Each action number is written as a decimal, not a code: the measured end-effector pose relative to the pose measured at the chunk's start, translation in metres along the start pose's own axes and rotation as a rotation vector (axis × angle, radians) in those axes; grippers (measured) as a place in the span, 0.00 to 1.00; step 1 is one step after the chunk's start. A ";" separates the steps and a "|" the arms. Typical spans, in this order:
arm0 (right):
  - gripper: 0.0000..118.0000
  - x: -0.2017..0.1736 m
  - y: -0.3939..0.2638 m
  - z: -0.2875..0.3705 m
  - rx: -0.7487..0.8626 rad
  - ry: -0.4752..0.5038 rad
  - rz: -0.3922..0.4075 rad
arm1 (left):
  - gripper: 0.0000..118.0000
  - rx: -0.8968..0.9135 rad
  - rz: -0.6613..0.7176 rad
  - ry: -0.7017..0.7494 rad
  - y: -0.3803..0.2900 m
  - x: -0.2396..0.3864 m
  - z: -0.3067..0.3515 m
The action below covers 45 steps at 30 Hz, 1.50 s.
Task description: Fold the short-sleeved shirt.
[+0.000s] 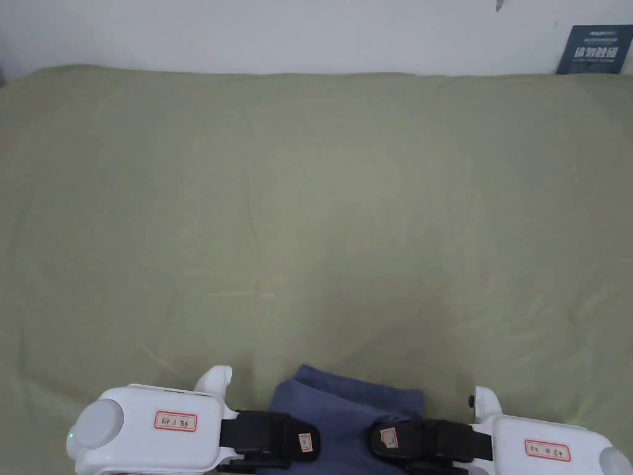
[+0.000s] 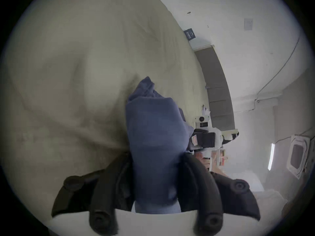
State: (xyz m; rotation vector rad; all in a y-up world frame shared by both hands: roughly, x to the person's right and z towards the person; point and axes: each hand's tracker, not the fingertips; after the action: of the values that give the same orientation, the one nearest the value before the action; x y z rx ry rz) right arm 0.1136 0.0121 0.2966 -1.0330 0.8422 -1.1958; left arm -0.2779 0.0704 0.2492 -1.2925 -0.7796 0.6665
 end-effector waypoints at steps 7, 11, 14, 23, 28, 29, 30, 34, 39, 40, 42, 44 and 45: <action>0.00 -0.045 -0.007 0.008 0.022 -0.103 0.176 | 0.35 0.083 -0.040 0.085 0.012 -0.008 0.070; 0.00 -0.066 -0.009 0.007 0.032 -0.131 0.247 | 0.35 0.186 -0.032 0.202 0.028 -0.022 0.167; 0.00 -0.077 -0.007 0.000 0.043 -0.139 0.275 | 0.35 0.252 0.033 0.298 0.043 -0.049 0.237; 0.00 -0.086 0.000 -0.022 0.065 -0.187 0.309 | 0.35 0.234 0.078 0.445 0.122 -0.133 0.356; 0.00 -0.081 0.005 -0.019 0.075 -0.225 0.306 | 0.54 0.191 0.063 0.489 0.140 -0.132 0.349; 0.00 -0.079 0.006 -0.018 0.079 -0.226 0.302 | 0.75 0.185 0.056 0.510 0.146 -0.145 0.356; 0.00 -0.079 0.005 -0.015 0.084 -0.226 0.300 | 0.93 0.214 0.050 0.574 0.147 -0.147 0.359; 0.00 -0.080 0.002 -0.003 0.104 -0.221 0.296 | 1.00 0.333 0.054 0.585 0.130 -0.120 0.363; 0.00 -0.102 -0.006 0.024 0.144 -0.206 0.353 | 0.98 0.344 -0.001 0.578 0.100 -0.074 0.357; 0.00 -0.109 -0.008 0.030 0.157 -0.207 0.374 | 0.92 0.341 -0.030 0.566 0.093 -0.059 0.346; 0.00 -0.132 -0.012 0.043 0.197 -0.213 0.430 | 0.82 0.366 -0.121 0.523 0.075 -0.016 0.321; 0.00 -0.157 -0.016 0.054 0.252 -0.265 0.504 | 0.52 0.446 -0.182 0.480 0.057 0.023 0.289; 0.00 -0.173 -0.020 0.059 0.285 -0.325 0.562 | 0.13 0.474 -0.194 0.482 0.049 0.033 0.271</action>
State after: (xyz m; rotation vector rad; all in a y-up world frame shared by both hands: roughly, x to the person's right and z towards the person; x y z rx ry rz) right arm 0.1293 0.1915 0.3330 -0.6674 0.6229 -0.6231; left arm -0.4793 0.2610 0.2310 -0.8750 -0.3154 0.3307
